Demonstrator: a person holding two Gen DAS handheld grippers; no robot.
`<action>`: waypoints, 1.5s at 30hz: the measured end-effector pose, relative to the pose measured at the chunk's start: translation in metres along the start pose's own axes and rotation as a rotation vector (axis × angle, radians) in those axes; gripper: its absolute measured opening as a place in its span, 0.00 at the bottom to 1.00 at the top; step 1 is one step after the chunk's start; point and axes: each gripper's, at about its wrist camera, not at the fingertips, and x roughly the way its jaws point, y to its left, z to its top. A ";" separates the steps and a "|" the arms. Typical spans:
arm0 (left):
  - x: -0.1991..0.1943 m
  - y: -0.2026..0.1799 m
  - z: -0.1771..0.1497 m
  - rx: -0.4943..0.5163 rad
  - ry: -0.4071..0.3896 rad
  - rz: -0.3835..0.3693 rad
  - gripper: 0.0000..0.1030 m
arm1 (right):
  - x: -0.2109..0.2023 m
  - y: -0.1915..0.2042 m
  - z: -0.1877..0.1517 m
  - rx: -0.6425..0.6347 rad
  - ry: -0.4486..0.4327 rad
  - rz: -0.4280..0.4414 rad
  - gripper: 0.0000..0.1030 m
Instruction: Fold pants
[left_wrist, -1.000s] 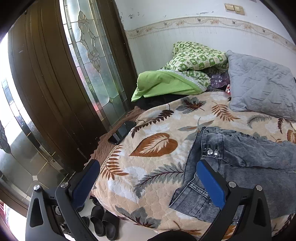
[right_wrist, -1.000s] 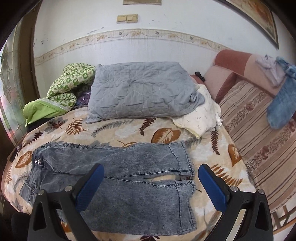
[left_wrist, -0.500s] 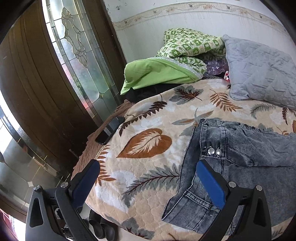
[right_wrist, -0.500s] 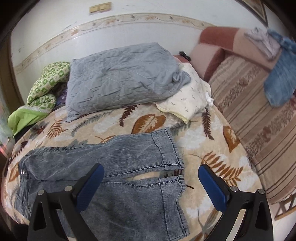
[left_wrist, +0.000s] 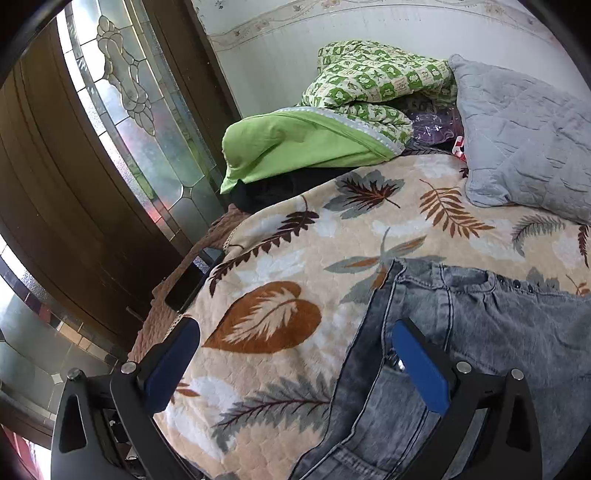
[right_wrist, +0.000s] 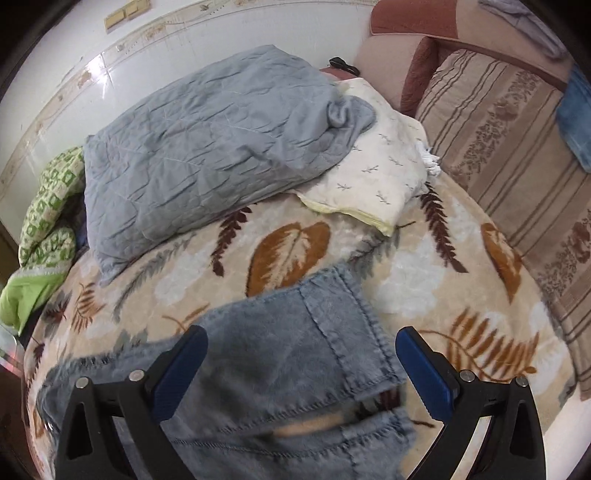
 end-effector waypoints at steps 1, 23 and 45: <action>0.004 -0.004 0.004 0.013 -0.001 0.000 1.00 | 0.006 0.005 0.001 -0.012 0.006 0.007 1.00; 0.191 -0.073 0.078 -0.027 0.491 -0.253 1.00 | 0.109 -0.057 0.047 -0.041 0.215 -0.009 1.00; 0.205 -0.128 0.067 0.067 0.520 -0.456 0.23 | 0.152 -0.075 0.072 -0.059 0.271 0.060 0.95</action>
